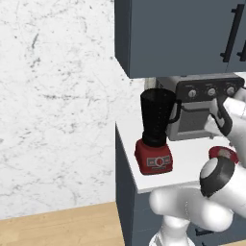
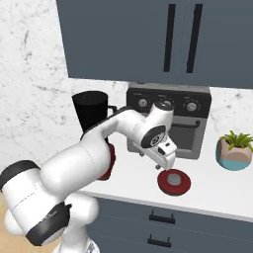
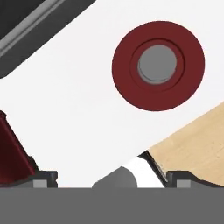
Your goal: Close the lid blender by securely placing the lid on top.
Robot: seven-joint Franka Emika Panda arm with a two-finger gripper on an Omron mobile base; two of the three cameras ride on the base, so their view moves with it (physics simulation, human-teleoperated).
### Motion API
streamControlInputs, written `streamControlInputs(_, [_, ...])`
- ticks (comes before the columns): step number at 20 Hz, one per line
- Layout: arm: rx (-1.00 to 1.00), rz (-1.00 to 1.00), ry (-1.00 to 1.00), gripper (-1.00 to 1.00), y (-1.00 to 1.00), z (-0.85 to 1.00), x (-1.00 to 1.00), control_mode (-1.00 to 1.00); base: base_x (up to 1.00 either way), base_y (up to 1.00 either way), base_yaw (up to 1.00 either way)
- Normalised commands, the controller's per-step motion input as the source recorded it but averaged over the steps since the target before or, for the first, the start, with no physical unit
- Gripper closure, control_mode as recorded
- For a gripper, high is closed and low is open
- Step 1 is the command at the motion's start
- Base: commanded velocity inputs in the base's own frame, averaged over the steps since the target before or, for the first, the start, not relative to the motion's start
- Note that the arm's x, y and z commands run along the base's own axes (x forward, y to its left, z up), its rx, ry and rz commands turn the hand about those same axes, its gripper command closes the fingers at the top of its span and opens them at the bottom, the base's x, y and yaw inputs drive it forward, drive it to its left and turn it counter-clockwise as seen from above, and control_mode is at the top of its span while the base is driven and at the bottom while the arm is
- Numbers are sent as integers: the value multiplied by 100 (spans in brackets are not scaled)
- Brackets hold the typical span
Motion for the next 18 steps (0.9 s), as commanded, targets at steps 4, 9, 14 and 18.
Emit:
streamControlInputs(4, [0, -40, 24, -100, -96, -48, 4, -100, 0, 0, 0])
streamControlInputs(9, [0, -3, 1, -100, -10, 0, -3, -100, 0, 0, 0])
streamControlInputs(14, [0, 3, 0, -100, -11, -8, 0, -100, 0, 0, 0])
streamControlInputs(18, [0, 1, 0, -100, -33, -29, 0, -100, 0, 0, 0])
